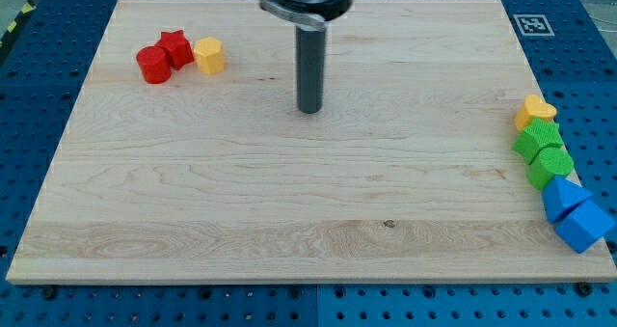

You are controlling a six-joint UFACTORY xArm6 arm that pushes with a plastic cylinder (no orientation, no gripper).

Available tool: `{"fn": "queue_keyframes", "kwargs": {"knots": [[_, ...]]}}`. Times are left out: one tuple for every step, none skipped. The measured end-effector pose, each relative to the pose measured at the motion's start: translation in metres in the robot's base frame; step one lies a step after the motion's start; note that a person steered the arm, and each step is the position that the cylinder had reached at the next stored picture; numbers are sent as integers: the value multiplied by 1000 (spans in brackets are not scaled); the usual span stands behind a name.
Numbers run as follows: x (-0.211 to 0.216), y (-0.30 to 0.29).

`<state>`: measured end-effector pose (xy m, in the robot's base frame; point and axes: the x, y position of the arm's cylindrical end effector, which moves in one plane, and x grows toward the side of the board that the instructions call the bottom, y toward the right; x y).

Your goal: Separate the hexagon and red star

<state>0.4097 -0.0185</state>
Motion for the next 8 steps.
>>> {"fn": "queue_keyframes", "kwargs": {"knots": [[-3, -31], [-14, -75], [-31, -110], [-45, -132], [-55, -141], [-68, -157], [-89, -158], [-93, -141]]}}
